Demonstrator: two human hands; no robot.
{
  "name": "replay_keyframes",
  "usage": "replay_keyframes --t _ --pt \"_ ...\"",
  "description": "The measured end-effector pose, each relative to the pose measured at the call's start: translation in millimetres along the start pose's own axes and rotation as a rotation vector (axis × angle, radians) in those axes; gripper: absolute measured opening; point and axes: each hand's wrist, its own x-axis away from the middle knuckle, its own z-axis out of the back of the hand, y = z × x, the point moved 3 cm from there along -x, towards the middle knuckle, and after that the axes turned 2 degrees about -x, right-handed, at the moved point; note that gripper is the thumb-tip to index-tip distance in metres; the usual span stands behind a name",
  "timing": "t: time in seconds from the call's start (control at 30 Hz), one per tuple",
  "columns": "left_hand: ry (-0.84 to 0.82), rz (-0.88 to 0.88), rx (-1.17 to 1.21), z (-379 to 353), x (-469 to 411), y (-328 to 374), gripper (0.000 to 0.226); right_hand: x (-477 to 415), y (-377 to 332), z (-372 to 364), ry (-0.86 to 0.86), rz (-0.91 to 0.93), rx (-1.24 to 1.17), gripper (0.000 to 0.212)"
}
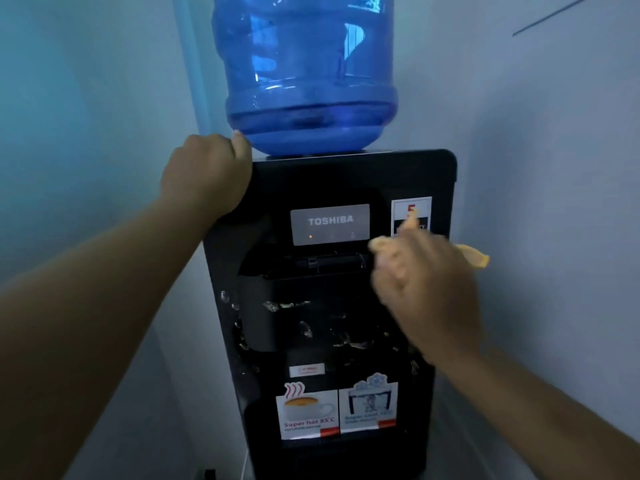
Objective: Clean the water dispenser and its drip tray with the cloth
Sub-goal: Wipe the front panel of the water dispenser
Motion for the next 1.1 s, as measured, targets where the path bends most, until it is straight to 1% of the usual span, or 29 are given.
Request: replay_keyframes --t 0.03,0.07,0.1,0.13,0.17,0.2,0.23,0.27,0.3,0.37,0.43,0.47,0.5,0.57,0.6,0.63,0.67,0.7,0.73,0.77,0.8,0.87,0.9,0.93,0.97,1.0,1.03,1.07,1.1 --pt "-0.027 0.015 -0.029 1 0 1 0.029 -1 4 4 0.028 -0.101 0.020 0.020" --pt "-0.030 0.012 -0.068 1 0 3 0.021 -6 -8 -1 0.027 -0.124 0.010 0.024" --pt "0.000 0.000 -0.082 2 -1 5 0.012 -12 -28 -14 0.000 -0.062 -0.011 0.026" --pt "0.038 -0.008 -0.080 3 -1 6 0.009 -15 -58 -30 -0.045 0.055 -0.029 0.026" --pt "0.052 0.004 -0.073 2 -1 6 0.012 -15 -86 -44 -0.084 0.175 -0.043 0.026" --pt "0.057 0.026 -0.078 1 -2 3 0.014 -13 -100 -50 -0.132 0.251 -0.077 0.028" --pt "0.042 0.047 -0.070 0 -2 2 0.014 -12 -97 -49 -0.182 0.276 -0.103 0.028" --pt "0.047 0.054 -0.047 1 -1 2 0.012 -12 -81 -42 -0.199 0.270 -0.126 0.027" --pt "0.055 0.058 -0.035 1 -1 2 0.012 -10 -58 -32 -0.178 0.242 -0.137 0.025" --pt "0.049 0.082 -0.015 2 1 1 0.011 -1 -16 -12 -0.041 0.083 -0.088 0.025" --pt "0.022 0.102 0.019 3 1 3 0.011 11 -11 -12 0.061 -0.027 -0.024 0.031" --pt "0.008 0.111 0.035 3 0 4 0.012 14 -27 -24 0.093 -0.008 -0.030 0.034" --pt "-0.004 0.127 0.046 5 0 4 0.012 19 -51 -41 0.103 0.071 -0.033 0.036" --pt "-0.005 0.159 0.085 4 0 3 0.012 31 -99 -73 0.069 0.417 0.004 0.039" --pt "-0.009 0.178 0.113 2 0 0 0.011 38 -107 -82 0.022 0.578 0.022 0.039" --pt "-0.012 0.206 0.143 3 0 -2 0.012 45 -97 -87 -0.031 0.694 0.054 0.039" --pt "-0.007 0.241 0.178 5 1 -1 0.017 57 -75 -86 -0.057 0.764 0.097 0.038" --pt "-0.009 0.268 0.206 6 1 0 0.020 69 -48 -82 -0.071 0.788 0.153 0.040" --pt "0.008 0.280 0.235 5 1 0 0.017 77 -21 -77 -0.069 0.745 0.221 0.044" --pt "0.016 0.292 0.267 4 0 1 0.013 79 -1 -69 -0.065 0.647 0.247 0.047" --pt "-0.001 0.302 0.279 2 -1 2 0.011 72 5 -65 -0.024 0.526 0.216 0.046" --pt "-0.004 0.352 0.301 3 -4 2 0.015 46 -27 -76 0.111 0.346 0.124 0.040" --pt "-0.006 0.371 0.324 0 -7 1 0.017 38 -62 -91 0.129 0.364 0.122 0.038" --pt "0.020 0.395 0.374 -2 -10 0 0.014 41 -90 -103 0.097 0.473 0.139 0.040" --pt "0.022 0.401 0.422 -5 -13 0 0.010 52 -99 -114 0.033 0.615 0.134 0.044" --pt "0.011 0.414 0.442 -6 -14 -2 0.011 62 -90 -118 -0.076 0.716 0.124 0.050" --pt "0.037 0.444 0.473 -5 -12 -2 0.014 68 -64 -115 -0.127 0.737 0.114 0.055" --pt "0.044 0.462 0.480 -4 -10 0 0.016 72 -35 -104 -0.122 0.683 0.101 0.052" --pt "0.060 0.451 0.512 -6 -13 1 0.013 68 -9 -93 -0.074 0.525 0.057 0.043"
